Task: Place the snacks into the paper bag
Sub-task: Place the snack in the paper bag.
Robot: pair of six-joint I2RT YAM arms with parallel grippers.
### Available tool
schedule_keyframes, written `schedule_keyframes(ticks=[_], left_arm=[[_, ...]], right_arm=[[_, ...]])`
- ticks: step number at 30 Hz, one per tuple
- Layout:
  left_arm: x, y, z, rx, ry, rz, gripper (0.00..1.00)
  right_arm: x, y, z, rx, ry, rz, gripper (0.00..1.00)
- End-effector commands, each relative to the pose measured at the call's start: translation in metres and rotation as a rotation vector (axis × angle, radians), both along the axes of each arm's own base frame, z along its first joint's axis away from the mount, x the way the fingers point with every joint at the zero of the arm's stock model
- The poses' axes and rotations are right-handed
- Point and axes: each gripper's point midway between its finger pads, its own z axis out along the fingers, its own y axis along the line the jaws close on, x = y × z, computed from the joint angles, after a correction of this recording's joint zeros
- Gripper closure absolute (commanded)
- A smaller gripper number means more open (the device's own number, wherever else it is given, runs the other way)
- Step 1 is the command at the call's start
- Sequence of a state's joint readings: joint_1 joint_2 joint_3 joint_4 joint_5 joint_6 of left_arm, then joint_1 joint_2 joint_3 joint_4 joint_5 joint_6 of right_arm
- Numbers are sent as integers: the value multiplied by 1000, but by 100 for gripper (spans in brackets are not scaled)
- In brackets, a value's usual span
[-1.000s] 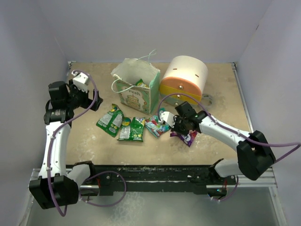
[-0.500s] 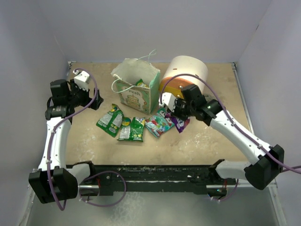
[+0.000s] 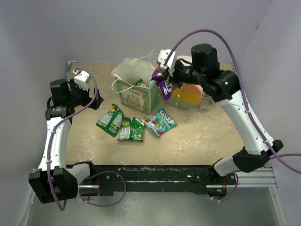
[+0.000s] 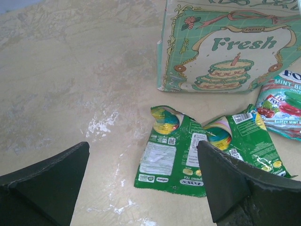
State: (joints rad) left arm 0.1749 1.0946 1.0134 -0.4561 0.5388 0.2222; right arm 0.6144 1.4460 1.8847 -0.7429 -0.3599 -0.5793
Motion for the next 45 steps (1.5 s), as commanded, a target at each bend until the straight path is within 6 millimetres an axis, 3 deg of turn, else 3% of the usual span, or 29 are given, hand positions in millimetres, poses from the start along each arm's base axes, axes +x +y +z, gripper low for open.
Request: schedule_keyframes(ticks=[1,6,11,20,27,34,45], left_arm=[[6,-2,37,-2,-114,-19,0],[1,-4,41,2,-125,-33,1],[-2,-4,39,21,-124,-43,1],[-6,-7,40,24,-128,-60,1],[-7,-7,44,24,-131,-60,1],[-10,-7,46,30,-141,-58,1],[-12,-8,47,30,-145,-63,1]], right_arm=[[0,17,49,116,-39,50,100],[16,40,79,229,-53,71,100],[39,66,80,281,-52,108,100],[72,104,51,281,-13,179,100],[102,105,32,322,63,219,100],[112,108,15,359,162,278,100],[132,128,-19,407,275,286,100]])
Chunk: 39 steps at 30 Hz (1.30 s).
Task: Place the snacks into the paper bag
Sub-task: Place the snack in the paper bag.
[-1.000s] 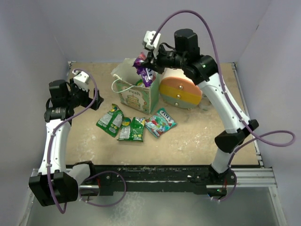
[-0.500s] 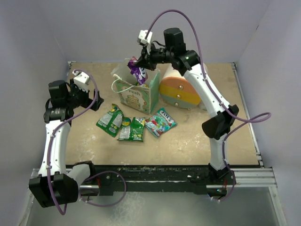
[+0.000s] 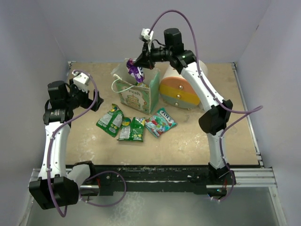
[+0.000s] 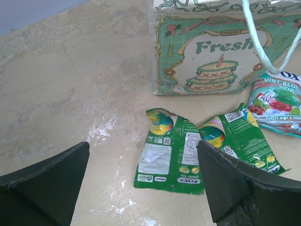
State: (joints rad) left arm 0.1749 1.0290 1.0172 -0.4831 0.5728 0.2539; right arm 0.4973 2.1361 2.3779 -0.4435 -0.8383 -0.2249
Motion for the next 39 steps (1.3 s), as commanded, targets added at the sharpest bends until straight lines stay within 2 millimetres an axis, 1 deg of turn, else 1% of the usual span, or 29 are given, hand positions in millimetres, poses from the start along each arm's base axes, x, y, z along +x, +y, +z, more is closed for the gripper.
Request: schedule_keyframes(ticks=[1,7,13,18,20,29,32,35,39], left_arm=[[1,-2,30,11,-89,-20,1],[0,-2,32,10,-95,-21,1],[-1,-2,30,12,-94,-23,1],[-2,-2,30,19,-99,-22,1],[-2,-1,30,22,-101,-21,1],[-4,-2,27,29,-105,-27,1],[-4,-3,27,28,-105,-30,1],[-4,-3,28,28,-107,-32,1],[-5,-3,27,29,-108,-33,1]], right_arm=[[1,13,26,97,-34,45,100],[14,21,12,116,22,21,100],[24,24,-2,109,44,-3,100],[26,25,-13,98,70,-13,94],[25,25,-13,96,74,-8,91],[10,18,3,99,60,9,80],[5,16,5,96,58,17,73],[3,14,7,90,53,17,71],[0,13,8,85,54,18,70]])
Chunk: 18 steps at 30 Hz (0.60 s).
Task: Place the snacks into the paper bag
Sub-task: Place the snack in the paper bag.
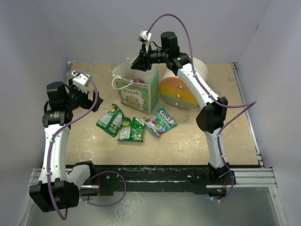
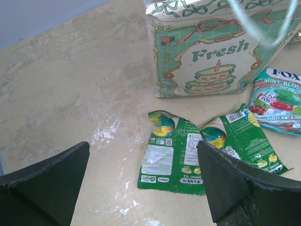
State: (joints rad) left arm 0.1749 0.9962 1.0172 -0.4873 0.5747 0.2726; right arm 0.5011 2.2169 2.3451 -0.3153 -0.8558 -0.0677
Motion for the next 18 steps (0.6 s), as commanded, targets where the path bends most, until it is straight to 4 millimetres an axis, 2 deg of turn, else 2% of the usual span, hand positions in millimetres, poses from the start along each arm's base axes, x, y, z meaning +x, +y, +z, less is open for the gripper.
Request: schedule_keyframes(ticks=[1,7,11,13,18], left_arm=[[0,-2,19,11,-73,-25,1],[0,-2,16,20,-72,-27,1],[0,-1,16,26,-73,-23,1],[0,0,17,32,-77,-18,1],[1,5,22,39,-95,7,1]], right_arm=[[-18,-7,44,43,-87,26,70],[-29,-15,59,36,-111,22,68],[-39,-28,71,5,-147,-11,66],[-46,-37,72,-24,-163,-25,64],[-70,-65,58,-126,-197,-60,57]])
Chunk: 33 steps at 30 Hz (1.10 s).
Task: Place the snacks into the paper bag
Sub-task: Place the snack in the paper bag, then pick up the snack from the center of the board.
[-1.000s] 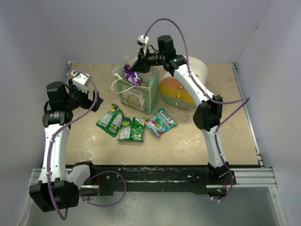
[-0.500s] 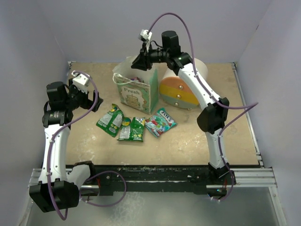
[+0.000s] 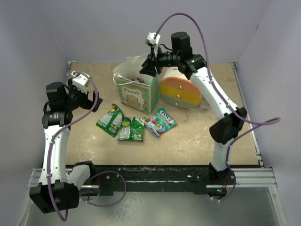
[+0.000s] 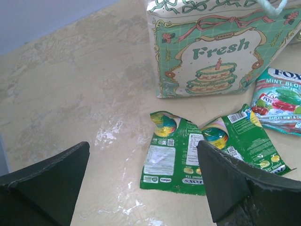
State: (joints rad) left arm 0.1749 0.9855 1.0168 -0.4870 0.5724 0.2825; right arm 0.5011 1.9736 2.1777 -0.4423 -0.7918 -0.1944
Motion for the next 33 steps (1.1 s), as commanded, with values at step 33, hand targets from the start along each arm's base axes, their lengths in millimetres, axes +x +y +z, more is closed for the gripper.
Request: schedule_keyframes(ticks=[33], left_arm=[[-7,8,11,40,-98,47,1]], right_arm=[[-90,-158,-254,-644,57,-272,32]])
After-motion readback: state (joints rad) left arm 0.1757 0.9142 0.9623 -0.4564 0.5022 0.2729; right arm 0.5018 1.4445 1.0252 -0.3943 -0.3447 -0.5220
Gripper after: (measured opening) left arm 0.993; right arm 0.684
